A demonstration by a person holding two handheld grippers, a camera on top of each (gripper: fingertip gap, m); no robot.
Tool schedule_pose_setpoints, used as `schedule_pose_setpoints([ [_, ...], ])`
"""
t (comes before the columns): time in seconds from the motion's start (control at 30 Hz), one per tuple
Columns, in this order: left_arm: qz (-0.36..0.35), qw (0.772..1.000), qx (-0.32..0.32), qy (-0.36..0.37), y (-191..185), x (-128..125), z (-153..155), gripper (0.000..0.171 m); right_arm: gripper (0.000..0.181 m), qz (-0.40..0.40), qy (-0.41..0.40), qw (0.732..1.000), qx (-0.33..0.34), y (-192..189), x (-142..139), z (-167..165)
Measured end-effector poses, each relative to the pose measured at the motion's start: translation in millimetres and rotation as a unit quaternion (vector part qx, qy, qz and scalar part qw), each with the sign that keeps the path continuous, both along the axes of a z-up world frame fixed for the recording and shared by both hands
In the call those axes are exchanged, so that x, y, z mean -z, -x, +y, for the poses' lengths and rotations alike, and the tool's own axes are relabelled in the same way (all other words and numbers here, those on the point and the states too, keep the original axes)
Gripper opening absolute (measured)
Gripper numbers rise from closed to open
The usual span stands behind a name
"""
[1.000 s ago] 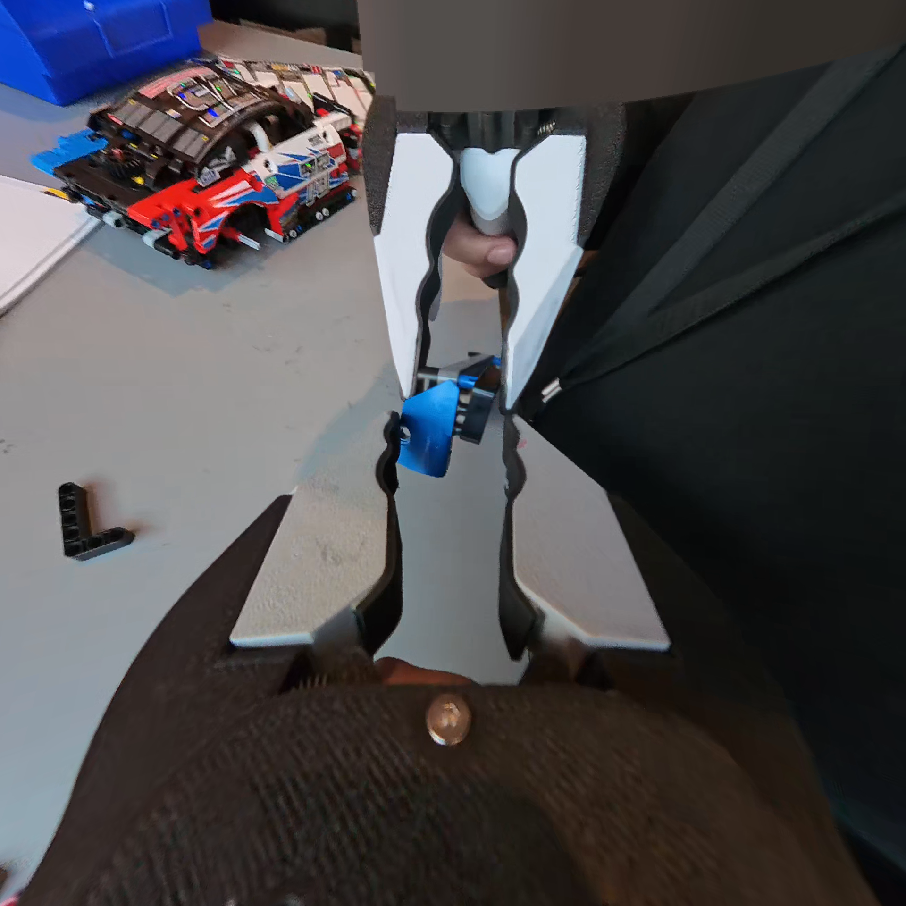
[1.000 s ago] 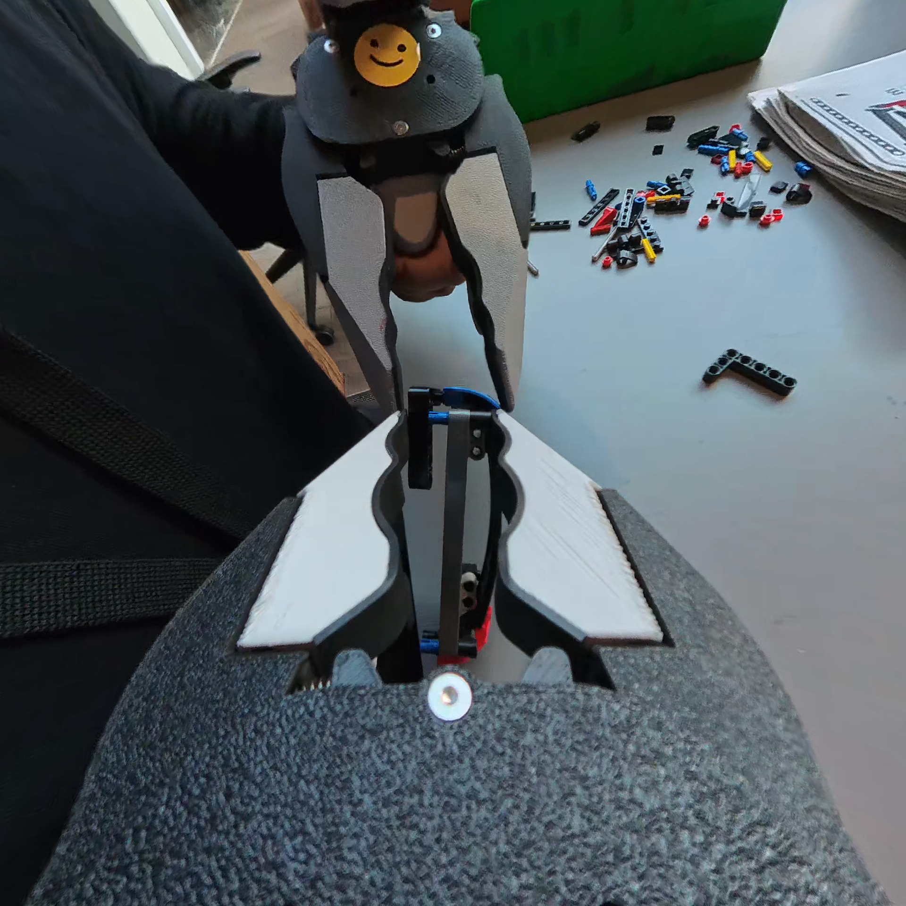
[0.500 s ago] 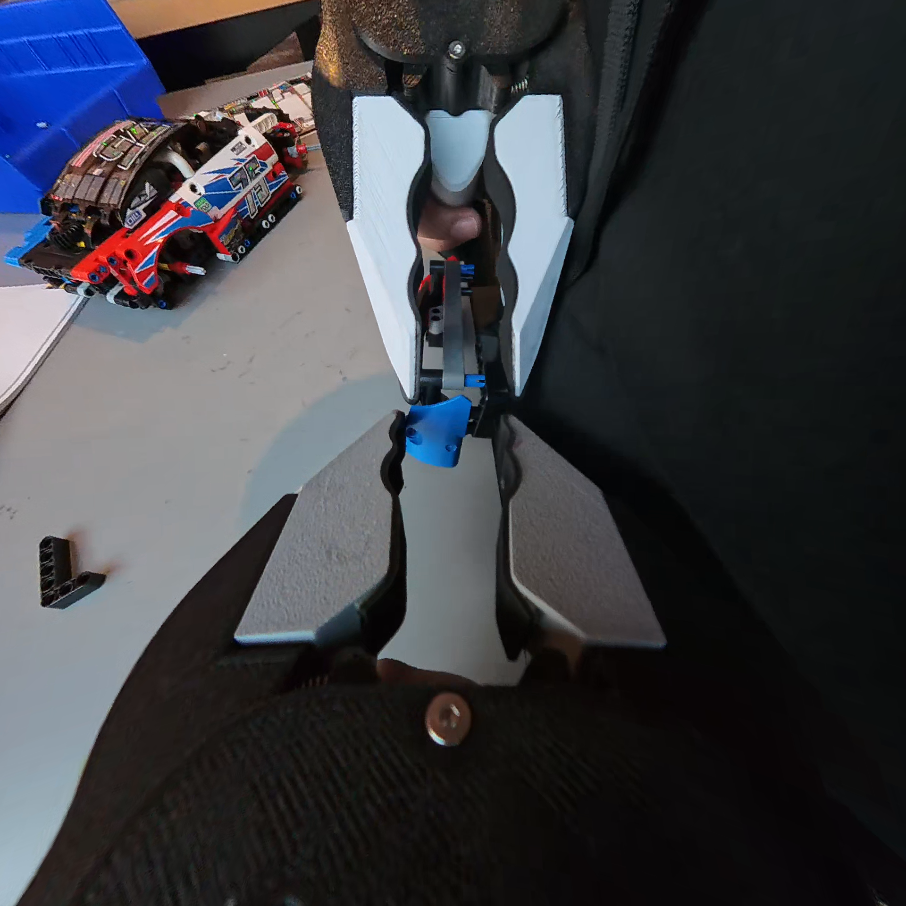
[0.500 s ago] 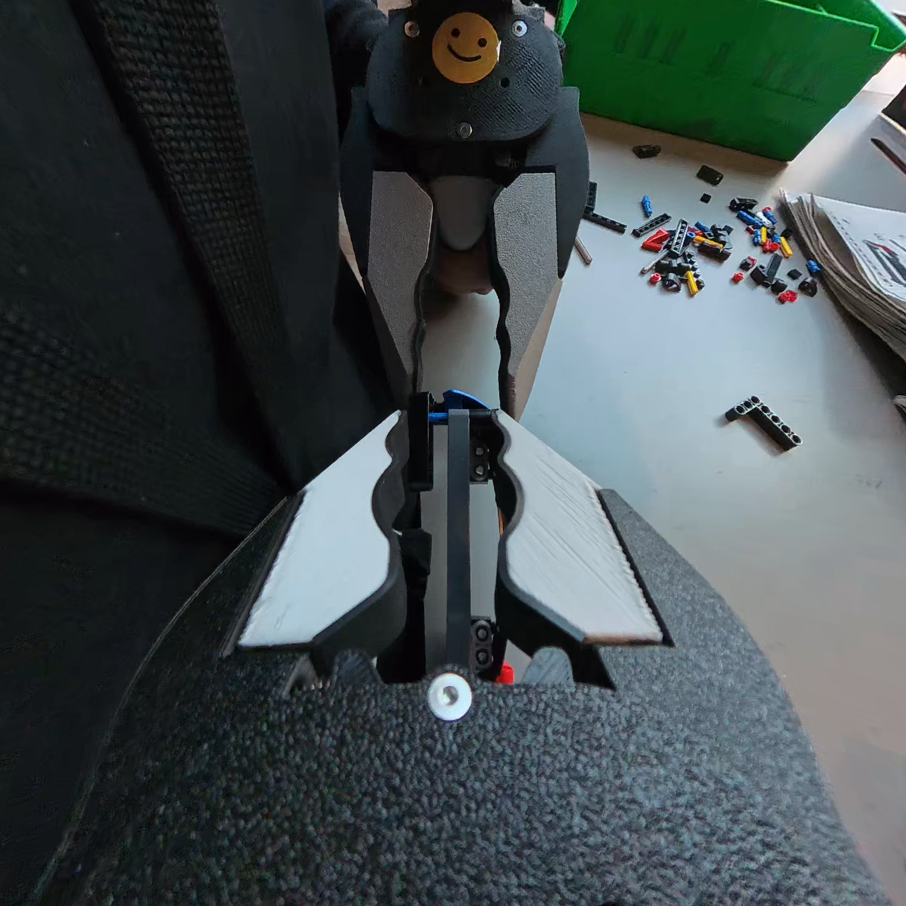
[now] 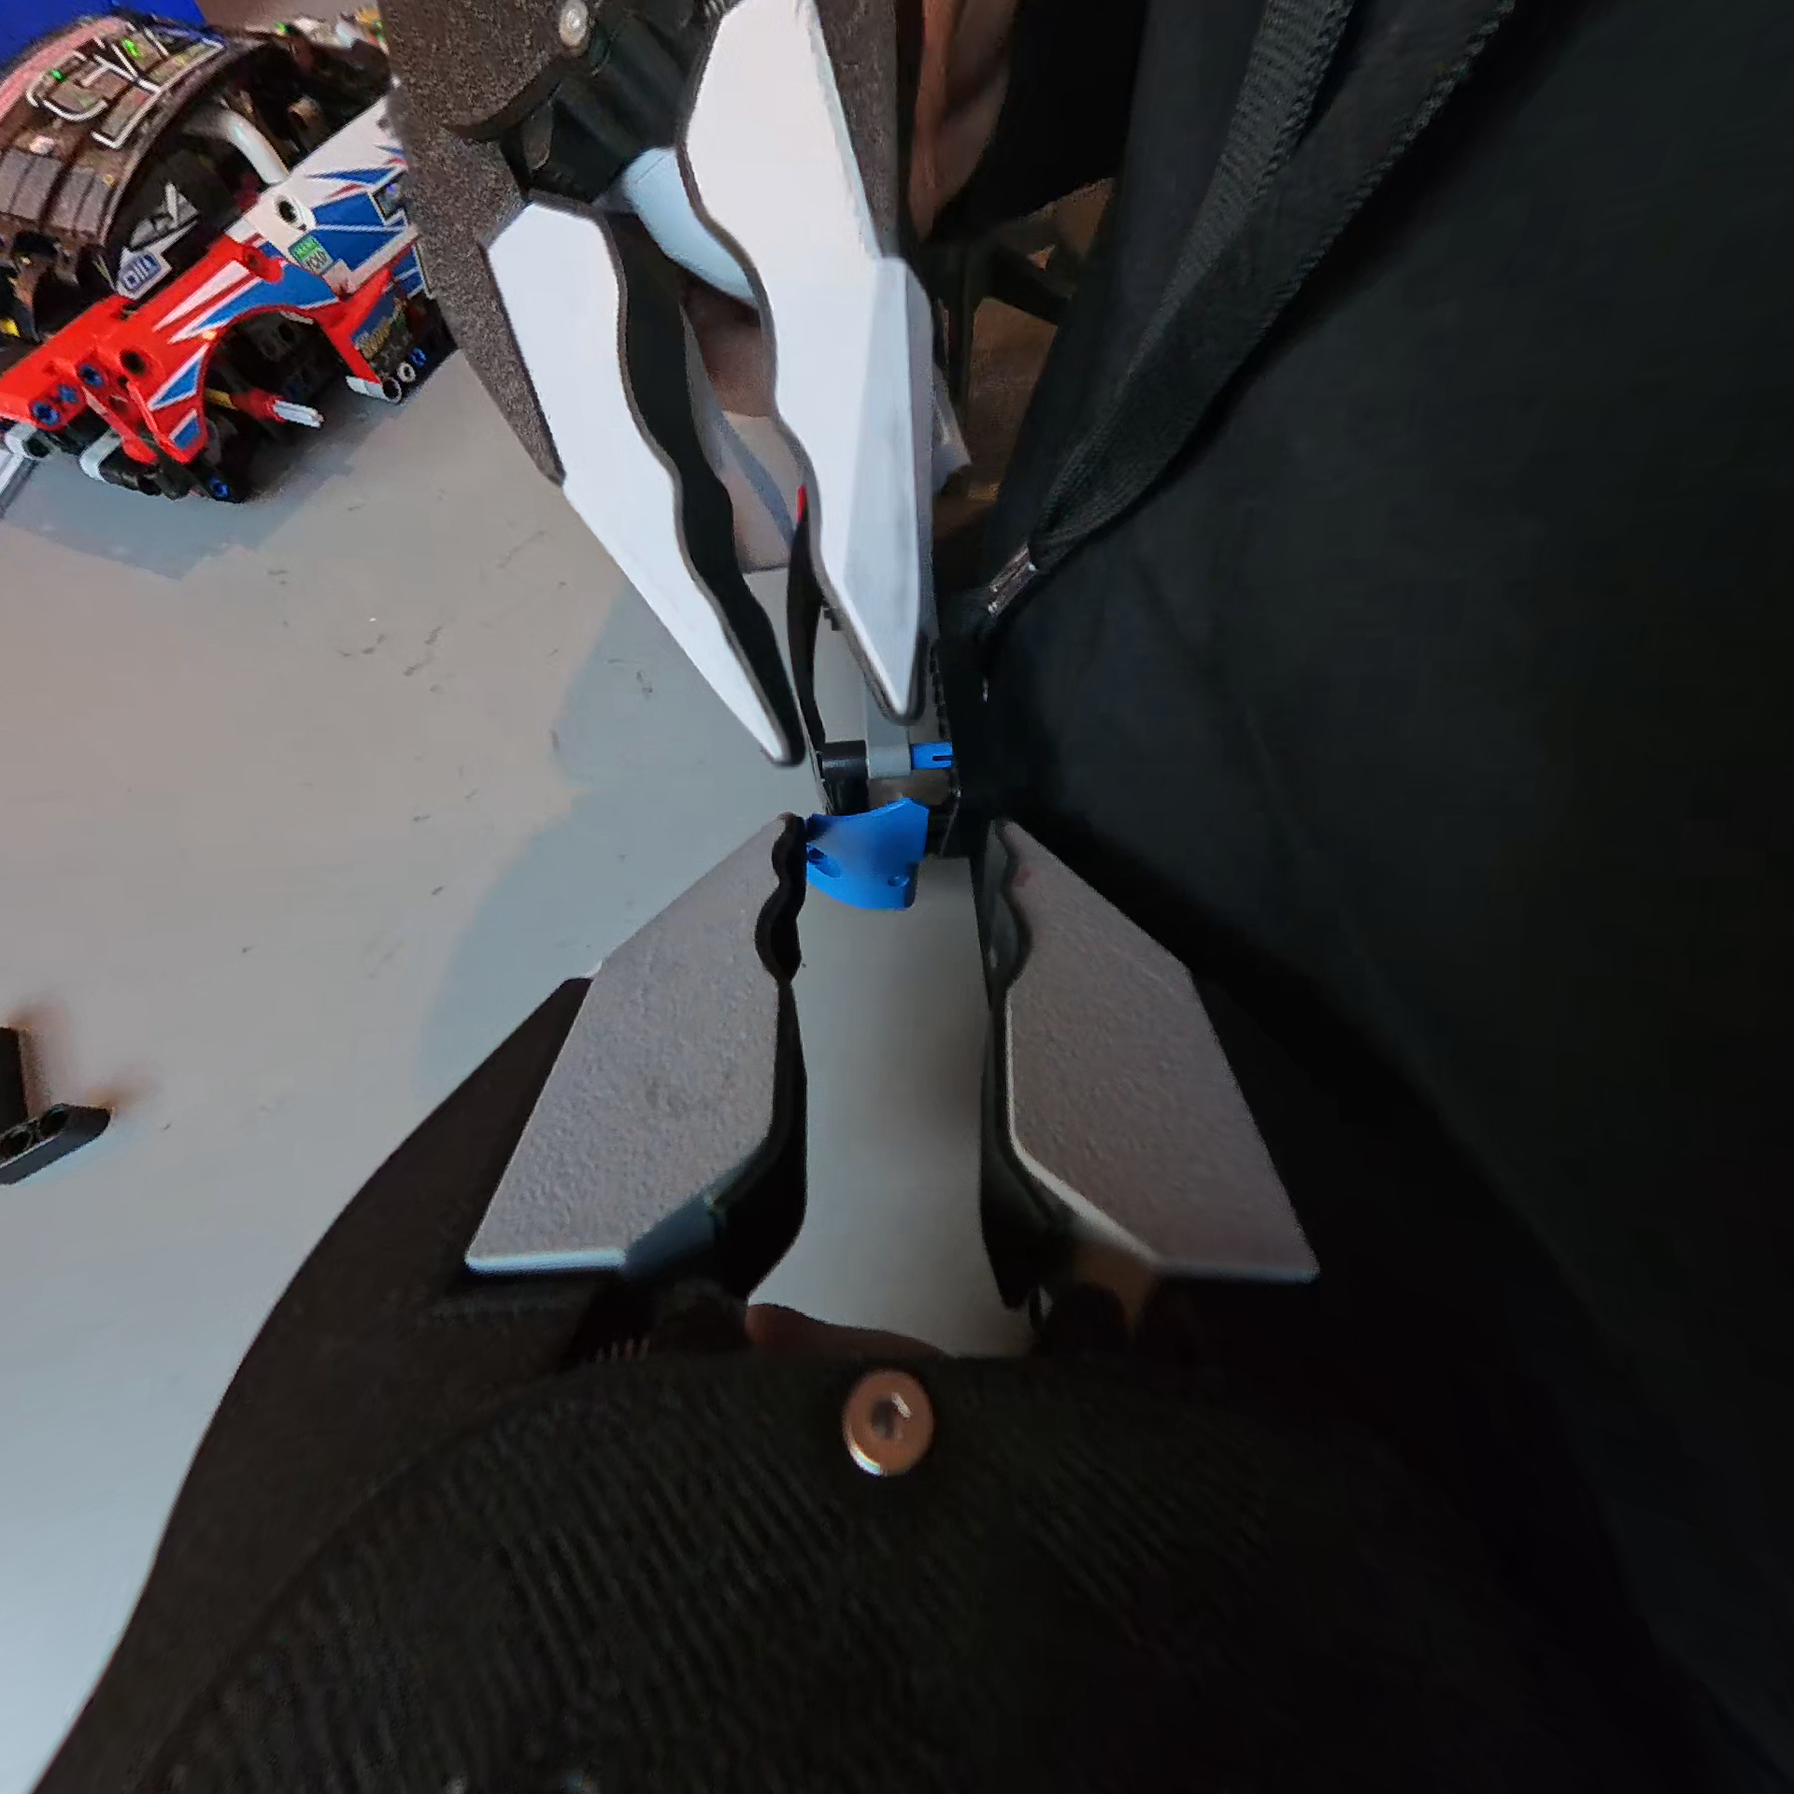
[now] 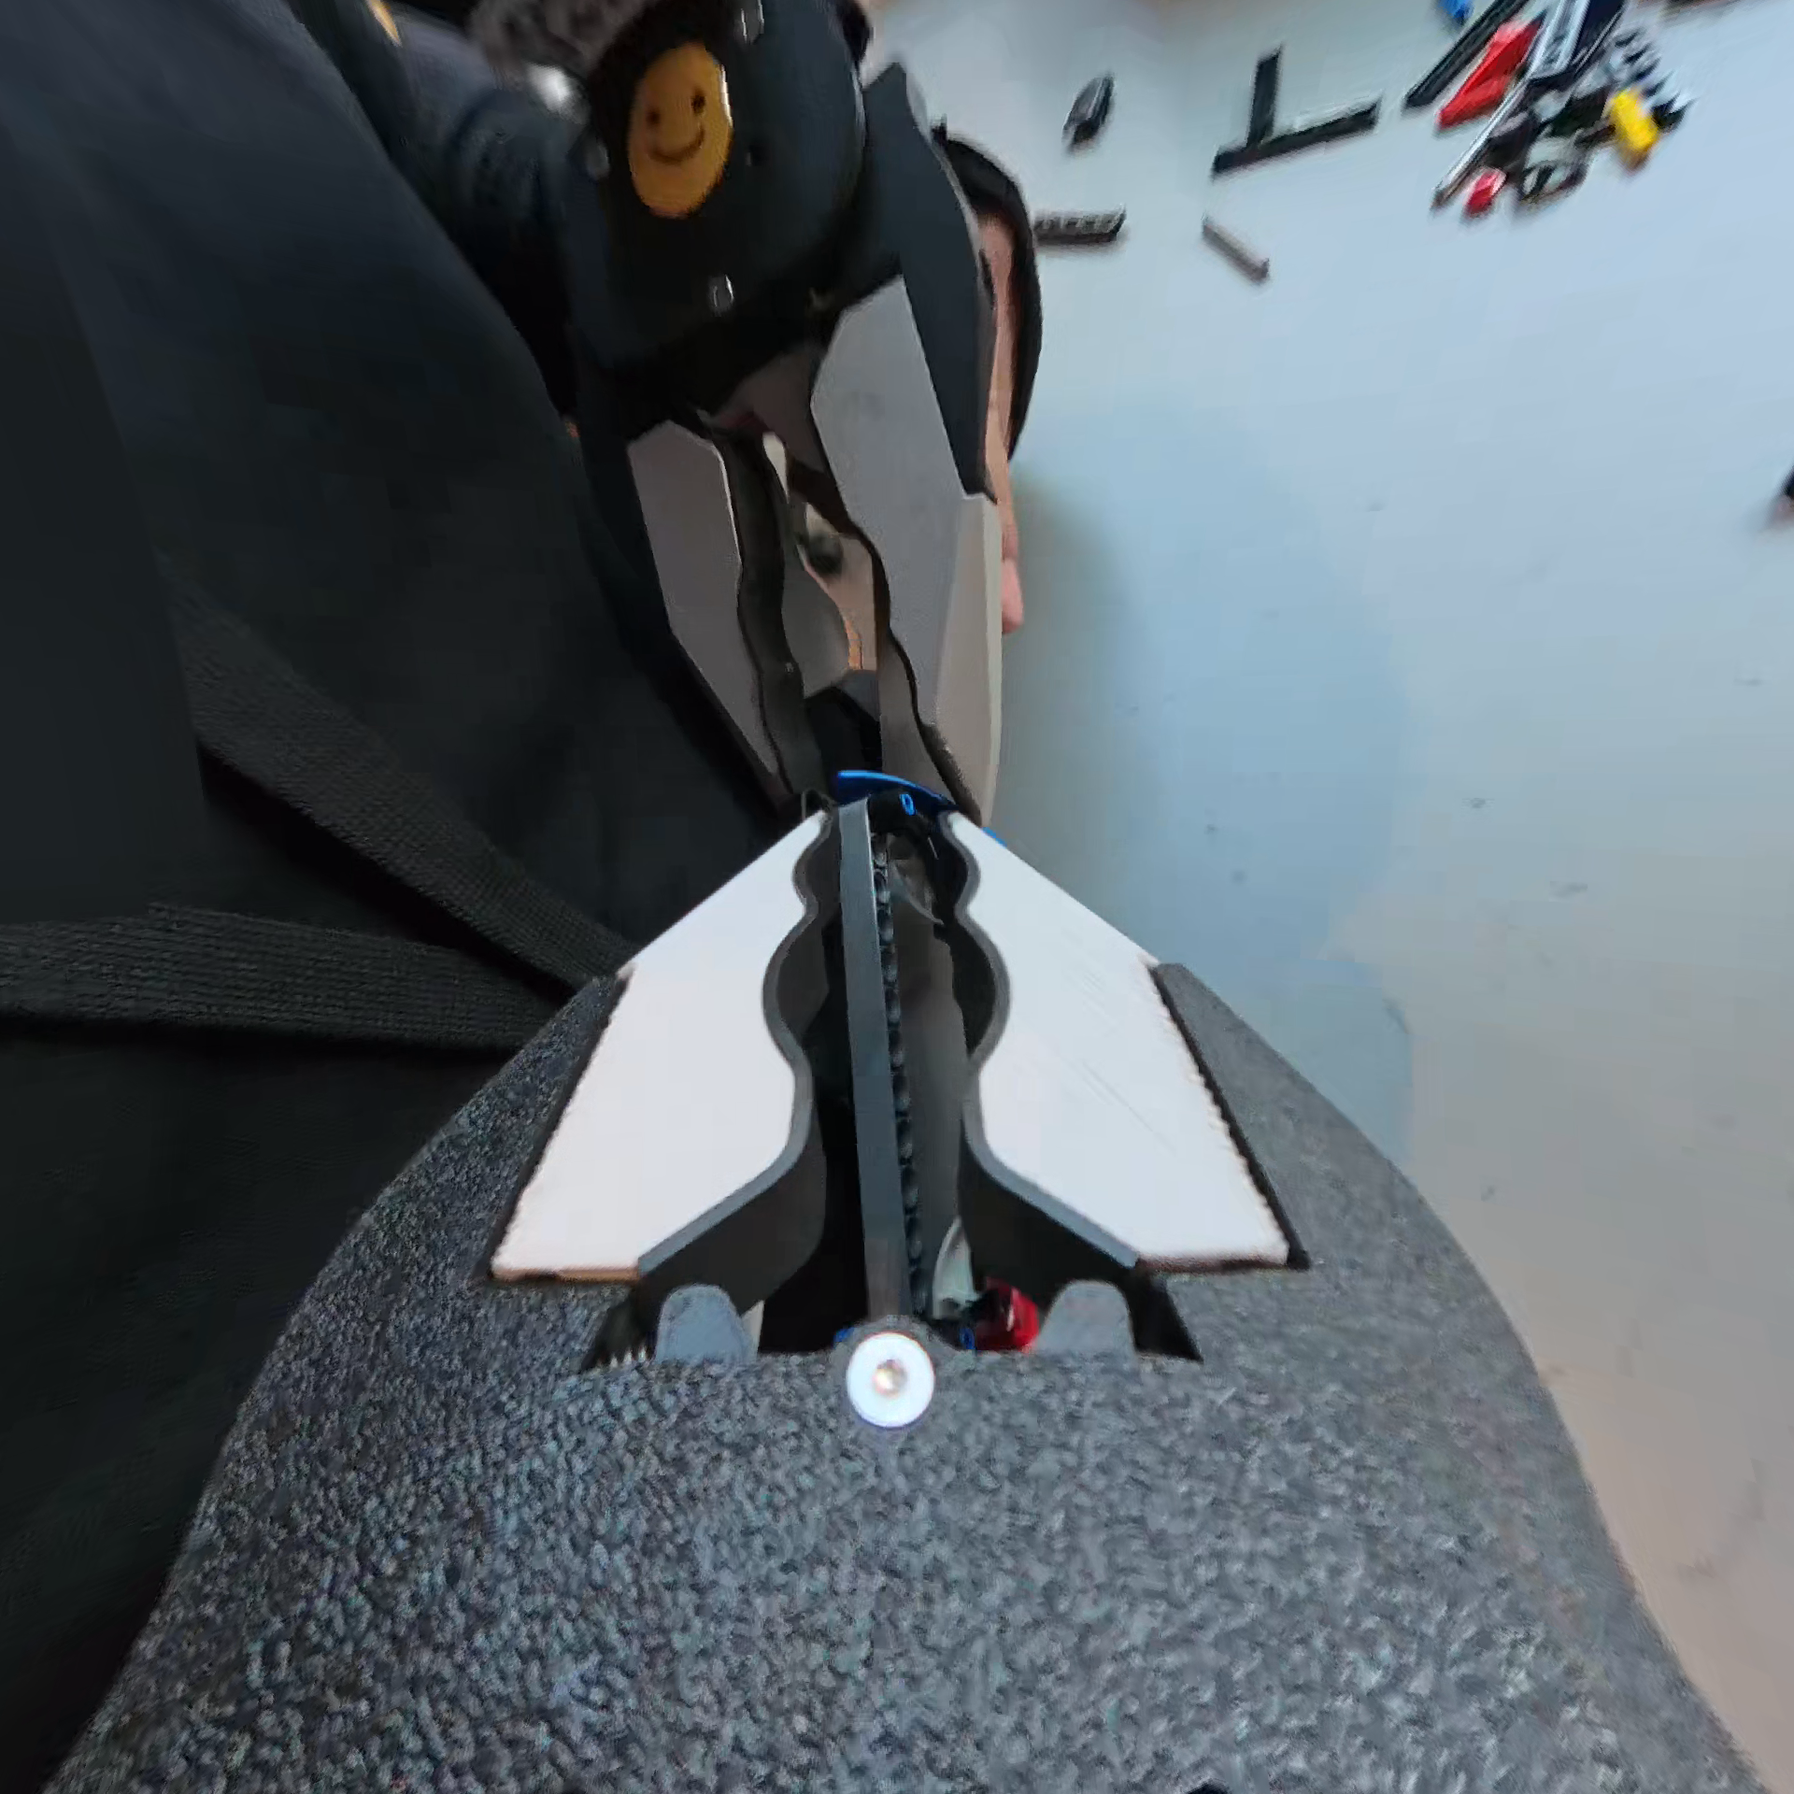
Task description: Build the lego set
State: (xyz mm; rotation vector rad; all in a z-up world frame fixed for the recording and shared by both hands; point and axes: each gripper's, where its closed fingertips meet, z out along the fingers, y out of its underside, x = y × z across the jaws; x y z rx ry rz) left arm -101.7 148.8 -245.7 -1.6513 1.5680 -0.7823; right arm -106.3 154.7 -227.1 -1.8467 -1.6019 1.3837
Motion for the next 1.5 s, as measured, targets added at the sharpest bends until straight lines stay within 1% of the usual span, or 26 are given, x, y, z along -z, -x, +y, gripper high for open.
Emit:
schedule_pose_setpoints([
  [0.07, 0.016, 1.000, -0.002, 0.007, 0.1, 5.2, -1.7, 0.032, 0.018, -0.021, -0.022, 0.999, -0.016, 1.4, 5.6, -0.2],
  [0.2, 0.018, 0.999, -0.018, 0.031, 0.4, 6.5, 0.6, 0.032, 0.015, -0.031, -0.018, 0.999, -0.029, 2.2, 6.2, 1.6],
  [0.3, 0.015, 0.999, -0.019, 0.044, 0.4, 6.4, 0.9, 0.032, 0.016, -0.035, 0.000, 0.999, -0.029, 3.0, 7.1, 2.1],
  [0.33, 0.014, 0.999, -0.021, 0.047, 0.2, 6.2, 1.9, 0.032, 0.022, -0.043, 0.011, 0.999, -0.029, 3.0, 9.3, 2.4],
  [0.37, 0.014, 0.998, -0.020, 0.050, 0.2, 6.2, 1.7, 0.032, 0.021, -0.044, 0.024, 0.998, -0.030, 3.1, 9.0, 2.2],
  [0.5, 0.016, 0.999, -0.016, 0.041, 0.5, 6.4, 1.1, 0.032, 0.018, -0.048, 0.015, 0.998, -0.046, 3.4, 8.7, 0.0],
  [0.63, 0.018, 0.999, -0.014, 0.034, 0.7, 6.6, 0.6, 0.032, 0.017, -0.059, 0.032, 0.996, -0.051, 3.9, 9.5, -0.9],
  [0.8, 0.021, 0.999, -0.020, 0.043, 2.9, 8.0, 1.1, 0.032, 0.016, -0.070, -0.047, 0.994, -0.066, 7.1, 9.1, -0.5],
  [0.93, 0.021, 0.998, -0.023, 0.054, 3.5, 8.4, 1.4, 0.033, 0.016, -0.070, -0.083, 0.992, -0.067, 7.3, 8.7, 0.7],
  [1.07, 0.013, 0.997, -0.026, 0.069, 1.6, 6.8, 2.4, 0.032, 0.017, -0.061, -0.096, 0.991, -0.064, 4.2, 6.0, 3.1],
  [1.27, 0.009, 0.997, -0.028, 0.077, -0.1, 5.7, 3.8, 0.032, 0.017, -0.052, -0.159, 0.983, -0.077, 2.3, 3.2, 6.1],
  [1.3, 0.007, 0.997, -0.028, 0.078, -0.4, 5.1, 3.9, 0.032, 0.020, -0.051, -0.157, 0.983, -0.077, 1.6, 2.2, 6.3],
  [1.37, 0.006, 0.996, -0.030, 0.078, -0.5, 5.1, 4.6, 0.032, 0.041, -0.047, -0.133, 0.986, -0.094, -0.7, 0.3, -1.0],
  [1.5, 0.006, 0.997, -0.027, 0.077, -1.3, 4.7, 3.9, 0.032, 0.039, -0.056, -0.168, 0.979, -0.104, -2.5, 8.0, -4.4],
])
